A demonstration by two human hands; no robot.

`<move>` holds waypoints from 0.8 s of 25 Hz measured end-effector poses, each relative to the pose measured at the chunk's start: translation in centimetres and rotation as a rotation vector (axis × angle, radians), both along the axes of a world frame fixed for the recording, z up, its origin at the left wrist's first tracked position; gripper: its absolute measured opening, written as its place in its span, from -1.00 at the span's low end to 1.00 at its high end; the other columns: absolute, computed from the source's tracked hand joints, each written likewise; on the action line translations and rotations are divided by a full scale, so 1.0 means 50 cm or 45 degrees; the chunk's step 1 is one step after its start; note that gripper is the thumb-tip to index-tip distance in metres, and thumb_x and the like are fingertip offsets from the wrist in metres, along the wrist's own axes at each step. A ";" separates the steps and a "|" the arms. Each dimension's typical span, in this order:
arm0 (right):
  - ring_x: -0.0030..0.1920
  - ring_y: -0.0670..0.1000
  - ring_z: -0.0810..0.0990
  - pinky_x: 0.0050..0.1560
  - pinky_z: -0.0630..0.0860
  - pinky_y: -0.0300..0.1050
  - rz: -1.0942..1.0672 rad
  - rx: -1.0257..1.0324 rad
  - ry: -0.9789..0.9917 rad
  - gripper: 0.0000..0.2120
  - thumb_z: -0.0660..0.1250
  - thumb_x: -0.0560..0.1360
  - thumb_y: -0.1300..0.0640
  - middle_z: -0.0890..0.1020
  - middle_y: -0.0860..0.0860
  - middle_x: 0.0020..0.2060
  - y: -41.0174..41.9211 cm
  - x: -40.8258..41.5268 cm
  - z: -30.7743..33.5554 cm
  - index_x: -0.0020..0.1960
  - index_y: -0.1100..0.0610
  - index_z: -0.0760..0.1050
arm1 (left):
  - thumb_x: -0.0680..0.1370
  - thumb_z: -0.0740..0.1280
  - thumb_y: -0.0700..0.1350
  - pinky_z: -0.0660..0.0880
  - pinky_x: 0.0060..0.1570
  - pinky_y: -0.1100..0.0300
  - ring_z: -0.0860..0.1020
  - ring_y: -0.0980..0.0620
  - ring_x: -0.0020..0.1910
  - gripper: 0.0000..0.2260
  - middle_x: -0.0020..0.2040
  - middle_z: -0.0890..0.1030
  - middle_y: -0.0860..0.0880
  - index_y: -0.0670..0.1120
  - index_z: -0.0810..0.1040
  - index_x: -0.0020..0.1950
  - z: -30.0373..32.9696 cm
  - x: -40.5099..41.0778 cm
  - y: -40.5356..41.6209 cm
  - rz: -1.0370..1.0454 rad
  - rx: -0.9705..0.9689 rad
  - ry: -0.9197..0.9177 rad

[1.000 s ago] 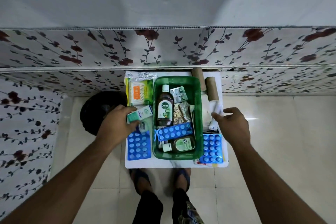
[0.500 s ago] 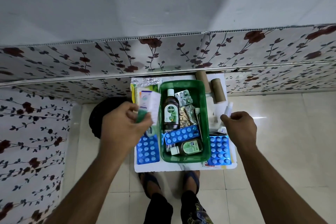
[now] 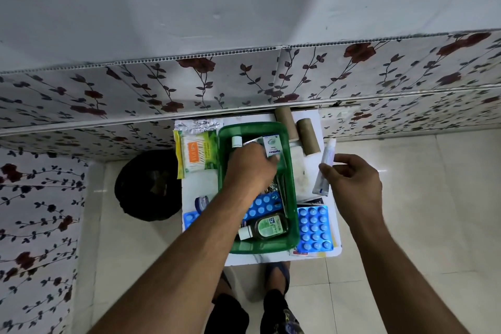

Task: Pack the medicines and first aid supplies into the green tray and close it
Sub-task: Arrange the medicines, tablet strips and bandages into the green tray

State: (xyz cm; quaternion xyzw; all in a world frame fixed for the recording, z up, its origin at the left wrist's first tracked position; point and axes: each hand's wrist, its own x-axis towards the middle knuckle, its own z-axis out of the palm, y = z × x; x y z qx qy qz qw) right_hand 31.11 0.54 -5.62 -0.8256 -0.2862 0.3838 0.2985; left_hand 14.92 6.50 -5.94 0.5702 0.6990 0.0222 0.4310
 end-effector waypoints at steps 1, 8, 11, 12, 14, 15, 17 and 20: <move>-0.26 -0.17 0.65 -0.35 0.42 -0.36 0.022 0.013 -0.022 -0.81 0.45 0.46 0.08 0.71 -0.03 -0.19 0.004 -0.008 0.010 0.07 0.04 0.60 | 0.58 0.31 -0.07 0.53 -0.31 0.19 0.62 -0.01 -0.31 -0.78 0.00 0.68 -0.13 -0.18 0.62 0.10 0.009 -0.013 0.000 -0.012 -0.005 -0.030; -0.13 0.14 0.67 -0.15 0.56 -0.07 0.722 -0.059 -0.433 -0.80 0.37 0.47 0.03 0.72 0.07 -0.18 0.057 -0.172 0.032 0.05 0.08 0.59 | 0.53 0.27 -0.25 0.63 -0.09 -0.10 0.66 -0.02 -0.23 -0.77 -0.19 0.69 -0.02 0.06 0.61 -0.17 0.058 -0.218 0.000 0.609 0.290 -0.262; -0.07 0.22 0.66 -0.20 0.45 -0.10 0.986 -0.176 -0.702 -0.87 0.33 0.47 0.21 0.69 0.16 -0.09 0.101 -0.228 0.003 0.00 0.17 0.56 | 0.49 0.29 -0.24 0.62 -0.07 -0.04 0.65 0.00 -0.24 -0.78 -0.23 0.68 0.04 0.06 0.59 -0.24 0.026 -0.278 -0.011 0.672 0.269 -0.167; -0.05 0.22 0.67 -0.20 0.46 -0.09 1.037 -0.206 -0.760 -0.87 0.32 0.46 0.27 0.69 0.18 -0.08 0.112 -0.237 -0.002 0.00 0.19 0.57 | 0.49 0.30 -0.24 0.61 -0.07 -0.01 0.65 0.02 -0.24 -0.78 -0.24 0.68 0.05 0.06 0.58 -0.25 0.016 -0.289 -0.017 0.667 0.258 -0.149; -0.03 0.21 0.68 -0.21 0.42 -0.09 1.126 -0.239 -0.837 -0.84 0.30 0.45 0.34 0.69 0.18 -0.06 0.125 -0.250 -0.009 0.00 0.21 0.58 | 0.49 0.30 -0.21 0.60 -0.05 0.02 0.65 0.01 -0.21 -0.81 -0.23 0.68 0.05 0.05 0.58 -0.25 -0.008 -0.310 -0.032 0.655 0.242 -0.116; -0.03 0.20 0.68 -0.22 0.39 -0.10 1.150 -0.235 -0.862 -0.85 0.30 0.46 0.34 0.69 0.17 -0.06 0.128 -0.254 -0.010 -0.01 0.21 0.58 | 0.49 0.31 -0.20 0.59 -0.04 0.02 0.66 0.00 -0.20 -0.83 -0.22 0.68 0.05 0.04 0.58 -0.24 -0.016 -0.317 -0.038 0.648 0.240 -0.104; -0.06 0.20 0.68 -0.23 0.37 -0.10 1.165 -0.216 -0.869 -0.87 0.30 0.47 0.32 0.69 0.16 -0.09 0.132 -0.262 -0.013 -0.03 0.20 0.58 | 0.49 0.31 -0.19 0.58 -0.09 0.08 0.65 0.02 -0.20 -0.85 -0.22 0.67 0.07 0.04 0.59 -0.21 -0.029 -0.330 -0.047 0.615 0.252 -0.073; -0.13 0.21 0.68 -0.26 0.38 -0.13 1.104 -0.095 -0.835 -0.92 0.34 0.48 0.19 0.68 0.15 -0.18 0.124 -0.258 -0.013 -0.07 0.17 0.59 | 0.48 0.34 -0.21 0.49 -0.30 0.29 0.61 0.12 -0.23 -0.87 -0.22 0.63 0.12 0.00 0.61 -0.08 -0.035 -0.336 -0.063 0.403 0.197 -0.021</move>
